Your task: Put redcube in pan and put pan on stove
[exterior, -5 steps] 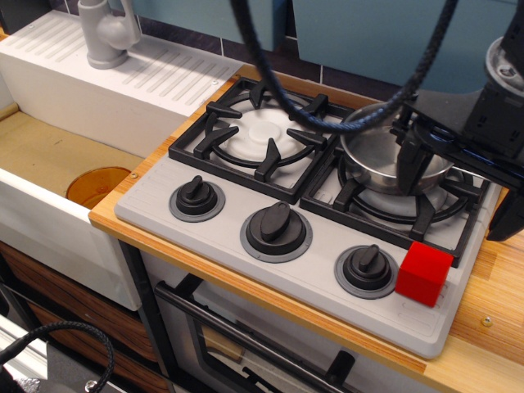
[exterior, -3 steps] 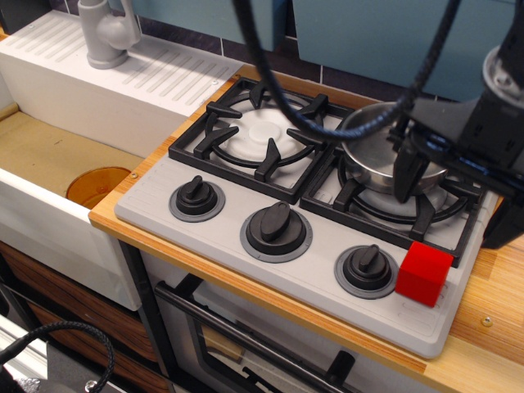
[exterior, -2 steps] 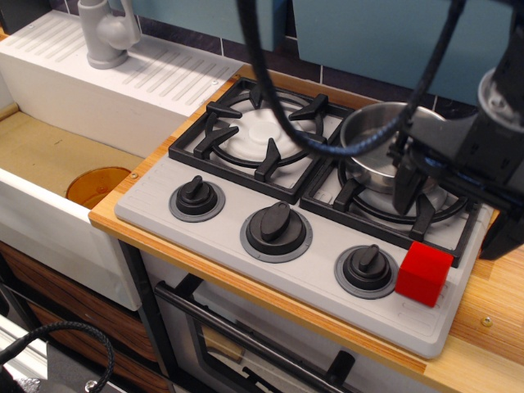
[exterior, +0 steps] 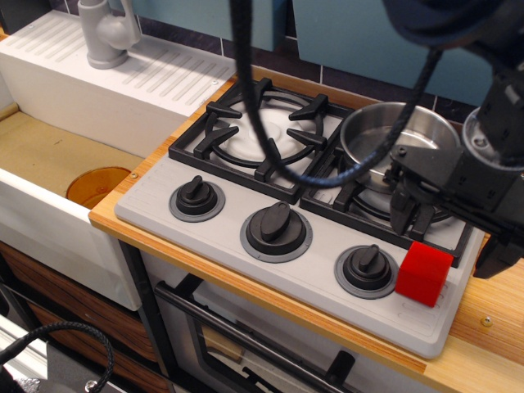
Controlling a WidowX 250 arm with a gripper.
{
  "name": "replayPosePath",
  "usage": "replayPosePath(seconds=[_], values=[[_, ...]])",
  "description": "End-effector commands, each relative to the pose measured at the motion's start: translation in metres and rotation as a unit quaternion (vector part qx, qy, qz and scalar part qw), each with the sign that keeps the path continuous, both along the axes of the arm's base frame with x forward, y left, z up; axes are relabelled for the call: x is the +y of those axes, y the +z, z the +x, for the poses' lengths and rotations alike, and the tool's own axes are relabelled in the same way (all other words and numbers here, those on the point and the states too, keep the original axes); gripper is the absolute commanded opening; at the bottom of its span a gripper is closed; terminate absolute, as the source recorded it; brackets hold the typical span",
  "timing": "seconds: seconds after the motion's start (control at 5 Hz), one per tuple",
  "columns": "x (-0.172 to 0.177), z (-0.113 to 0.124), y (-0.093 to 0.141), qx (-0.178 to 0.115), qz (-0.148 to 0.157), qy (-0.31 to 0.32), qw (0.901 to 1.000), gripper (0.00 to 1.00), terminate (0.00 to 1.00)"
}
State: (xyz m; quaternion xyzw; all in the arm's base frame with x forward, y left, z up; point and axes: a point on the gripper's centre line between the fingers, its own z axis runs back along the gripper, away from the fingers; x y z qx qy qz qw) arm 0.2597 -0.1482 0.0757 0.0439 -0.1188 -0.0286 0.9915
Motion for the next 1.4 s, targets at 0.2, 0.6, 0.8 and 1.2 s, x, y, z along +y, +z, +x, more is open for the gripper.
replayPosePath(seconds=[0.2, 0.6, 0.8, 1.2], values=[[0.008, 0.012, -0.018, -0.037, -0.009, -0.007, 0.9992, 1.0, 0.0], [0.008, 0.013, -0.03, -0.046, -0.016, -0.01, 0.9988, 1.0, 0.0], [0.008, 0.014, -0.035, -0.046, -0.017, -0.014, 0.9987, 1.0, 0.0], [0.007, 0.012, -0.034, -0.031, -0.019, -0.011, 0.9993, 0.0, 0.0]])
